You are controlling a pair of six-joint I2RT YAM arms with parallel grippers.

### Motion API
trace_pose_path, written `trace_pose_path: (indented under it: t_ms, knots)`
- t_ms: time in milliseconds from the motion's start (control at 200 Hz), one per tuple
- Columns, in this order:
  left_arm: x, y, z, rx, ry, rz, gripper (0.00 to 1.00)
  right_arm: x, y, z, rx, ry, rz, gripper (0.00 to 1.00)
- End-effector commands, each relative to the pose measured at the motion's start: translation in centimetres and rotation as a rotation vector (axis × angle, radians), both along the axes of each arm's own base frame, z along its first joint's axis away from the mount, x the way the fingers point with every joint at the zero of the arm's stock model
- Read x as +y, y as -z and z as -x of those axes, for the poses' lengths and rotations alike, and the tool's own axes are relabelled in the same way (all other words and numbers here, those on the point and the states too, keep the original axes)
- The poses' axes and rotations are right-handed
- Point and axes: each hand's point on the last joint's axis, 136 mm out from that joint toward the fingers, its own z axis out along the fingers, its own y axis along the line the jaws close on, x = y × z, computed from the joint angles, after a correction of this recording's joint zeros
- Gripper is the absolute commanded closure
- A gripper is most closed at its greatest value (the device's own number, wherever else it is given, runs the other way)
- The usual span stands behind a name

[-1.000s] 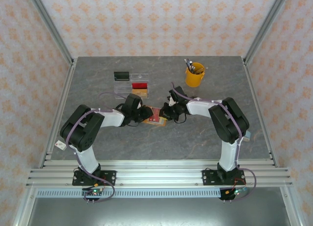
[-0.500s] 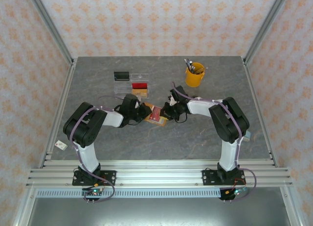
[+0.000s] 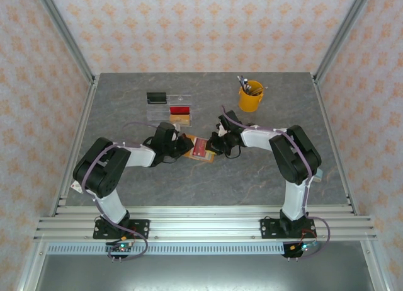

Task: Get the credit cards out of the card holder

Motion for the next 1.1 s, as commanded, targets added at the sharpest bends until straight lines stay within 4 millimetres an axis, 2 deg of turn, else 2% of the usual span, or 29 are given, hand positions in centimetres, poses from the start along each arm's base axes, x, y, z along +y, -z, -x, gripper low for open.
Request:
trace_pose_path:
  t_ms: [0,155,200,295,380,671,876,1096]
  knots:
    - [0.7,-0.3,0.2,-0.034,-0.007,-0.049,1.0,-3.2,3.7,2.4,0.099,0.028,0.161,0.9]
    - [0.5,-0.1,0.6,0.003,0.013,-0.047,1.0,-3.0,3.7,2.4,0.102,0.019,0.15,0.89]
    - [0.5,0.1,0.8,0.019,0.013,-0.047,0.91,-3.0,3.7,2.4,0.101,0.016,0.151,0.89]
    - [0.2,0.3,1.6,0.034,0.032,-0.044,0.78,-3.0,3.9,2.5,0.108,0.011,0.151,0.89]
    - [-0.2,0.6,2.3,0.056,0.059,-0.057,0.73,-2.9,4.1,2.6,0.114,0.008,0.148,0.89]
    - [0.0,2.4,2.8,0.119,0.033,-0.086,0.71,-2.7,4.5,2.8,0.124,-0.001,0.14,0.89]
    - [-1.6,2.3,2.5,0.11,0.037,0.015,0.71,-2.5,4.7,3.0,0.134,-0.008,0.121,0.89]
    - [-2.0,2.2,2.3,0.106,0.022,0.058,0.75,-2.4,4.8,3.3,0.144,-0.014,0.106,0.89]
